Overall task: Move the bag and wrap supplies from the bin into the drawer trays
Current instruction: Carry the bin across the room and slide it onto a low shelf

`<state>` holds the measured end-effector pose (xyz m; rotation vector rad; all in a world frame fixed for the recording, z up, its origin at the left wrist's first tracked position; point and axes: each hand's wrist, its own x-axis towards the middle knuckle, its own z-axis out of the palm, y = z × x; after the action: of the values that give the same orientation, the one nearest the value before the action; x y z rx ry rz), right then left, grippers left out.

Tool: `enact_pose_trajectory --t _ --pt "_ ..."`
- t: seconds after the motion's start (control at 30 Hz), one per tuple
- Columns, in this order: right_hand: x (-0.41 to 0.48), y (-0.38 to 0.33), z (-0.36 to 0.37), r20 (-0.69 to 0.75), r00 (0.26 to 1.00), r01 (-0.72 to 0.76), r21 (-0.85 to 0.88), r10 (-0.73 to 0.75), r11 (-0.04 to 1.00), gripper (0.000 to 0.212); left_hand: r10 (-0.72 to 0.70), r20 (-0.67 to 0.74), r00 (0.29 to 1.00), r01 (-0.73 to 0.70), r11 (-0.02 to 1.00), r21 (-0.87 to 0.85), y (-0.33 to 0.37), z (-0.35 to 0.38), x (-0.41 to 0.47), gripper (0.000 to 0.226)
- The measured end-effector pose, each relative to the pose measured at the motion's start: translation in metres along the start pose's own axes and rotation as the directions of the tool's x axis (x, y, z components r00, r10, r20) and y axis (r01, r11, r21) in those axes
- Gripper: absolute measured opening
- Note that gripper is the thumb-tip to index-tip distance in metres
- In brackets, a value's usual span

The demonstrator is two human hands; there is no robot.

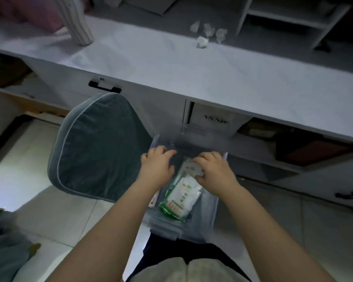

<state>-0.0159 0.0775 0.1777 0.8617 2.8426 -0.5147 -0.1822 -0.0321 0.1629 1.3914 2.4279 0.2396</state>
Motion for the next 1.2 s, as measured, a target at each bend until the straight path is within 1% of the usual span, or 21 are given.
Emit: enact_pose_trajectory --t 0.1,0.27,0.4,0.5,0.57,0.63,0.73,0.77,0.8,0.87,0.9,0.93,0.97,1.0,1.03,1.07,1.1,1.13,1.2 --pt "-0.026 0.008 0.013 -0.017 0.997 -0.069 0.076 0.07 0.995 0.055 -0.003 0.037 0.999 0.003 1.0 0.007 0.007 0.014 -0.015 0.051" --pt "-0.064 0.02 0.042 0.055 0.99 -0.142 0.275 0.132 0.951 0.064 -0.077 0.091 0.993 0.077 0.997 0.003 0.012 0.036 -0.047 0.049" --pt "-0.082 0.028 0.066 0.089 0.973 -0.233 0.368 0.215 0.9 0.062 -0.071 0.149 0.986 0.068 0.997 0.029 0.01 0.055 -0.067 0.047" --pt "-0.092 0.029 0.085 0.145 0.947 -0.322 0.491 0.288 0.81 0.06 -0.075 0.219 0.973 0.072 0.997 0.019 -0.001 0.066 -0.069 0.048" --pt "-0.093 0.032 0.098 0.193 0.922 -0.382 0.583 0.334 0.717 0.059 -0.07 0.24 0.968 0.082 0.996 -0.042 -0.014 0.071 -0.062 0.048" --pt "-0.088 0.037 0.109 0.232 0.888 -0.447 0.64 0.398 0.625 0.057 -0.082 0.256 0.963 0.109 0.99 -0.094 -0.03 0.075 -0.049 0.048" --pt "-0.069 0.043 0.121 0.285 0.777 -0.552 0.736 0.561 0.392 0.052 -0.148 0.28 0.948 0.197 0.968 -0.154 -0.061 0.08 -0.023 0.051" --pt "-0.061 0.045 0.125 0.312 0.742 -0.581 0.742 0.594 0.335 0.054 -0.176 0.287 0.942 0.231 0.958 -0.171 -0.072 0.081 -0.013 0.053" --pt "-0.052 0.047 0.129 0.336 0.716 -0.61 0.727 0.612 0.315 0.059 -0.199 0.284 0.938 0.257 0.949 -0.184 -0.084 0.082 -0.002 0.056" --pt "-0.034 0.052 0.135 0.378 0.678 -0.668 0.674 0.63 0.315 0.077 -0.236 0.275 0.932 0.302 0.925 -0.229 -0.107 0.083 0.02 0.06" --pt "-0.025 0.055 0.138 0.398 0.654 -0.685 0.672 0.644 0.281 0.083 -0.263 0.295 0.919 0.348 0.892 -0.289 -0.117 0.084 0.031 0.06" --pt "-0.017 0.057 0.141 0.416 0.62 -0.692 0.69 0.666 0.213 0.085 -0.297 0.34 0.892 0.417 0.831 -0.368 -0.125 0.085 0.041 0.06" --pt "-0.009 0.06 0.145 0.435 0.571 -0.694 0.708 0.696 0.127 0.082 -0.328 0.401 0.855 0.494 0.751 -0.438 -0.131 0.086 0.051 0.059" --pt "-0.004 0.063 0.149 0.458 0.509 -0.7 0.713 0.729 0.04 0.074 -0.345 0.469 0.813 0.563 0.673 -0.48 -0.135 0.088 0.058 0.056" --pt "0.0 0.064 0.153 0.48 0.439 -0.704 0.709 0.76 -0.041 0.063 -0.35 0.526 0.775 0.614 0.617 -0.493 -0.138 0.09 0.066 0.052" --pt "0.003 0.065 0.156 0.497 0.373 -0.7 0.705 0.784 -0.114 0.052 -0.352 0.563 0.748 0.644 0.589 -0.487 -0.14 0.092 0.073 0.047" --pt "0.004 0.064 0.157 0.51 0.322 -0.683 0.708 0.797 -0.177 0.042 -0.354 0.584 0.73 0.663 0.572 -0.483 -0.142 0.094 0.078 0.041" --pt "0.003 0.064 0.157 0.523 0.291 -0.656 0.719 0.801 -0.231 0.035 -0.355 0.598 0.719 0.678 0.55 -0.488 -0.143 0.094 0.083 0.035" --pt "-0.003 0.064 0.154 0.56 0.261 -0.593 0.736 0.786 -0.327 0.025 -0.339 0.636 0.693 0.705 0.502 -0.501 -0.144 0.092 0.088 0.025"
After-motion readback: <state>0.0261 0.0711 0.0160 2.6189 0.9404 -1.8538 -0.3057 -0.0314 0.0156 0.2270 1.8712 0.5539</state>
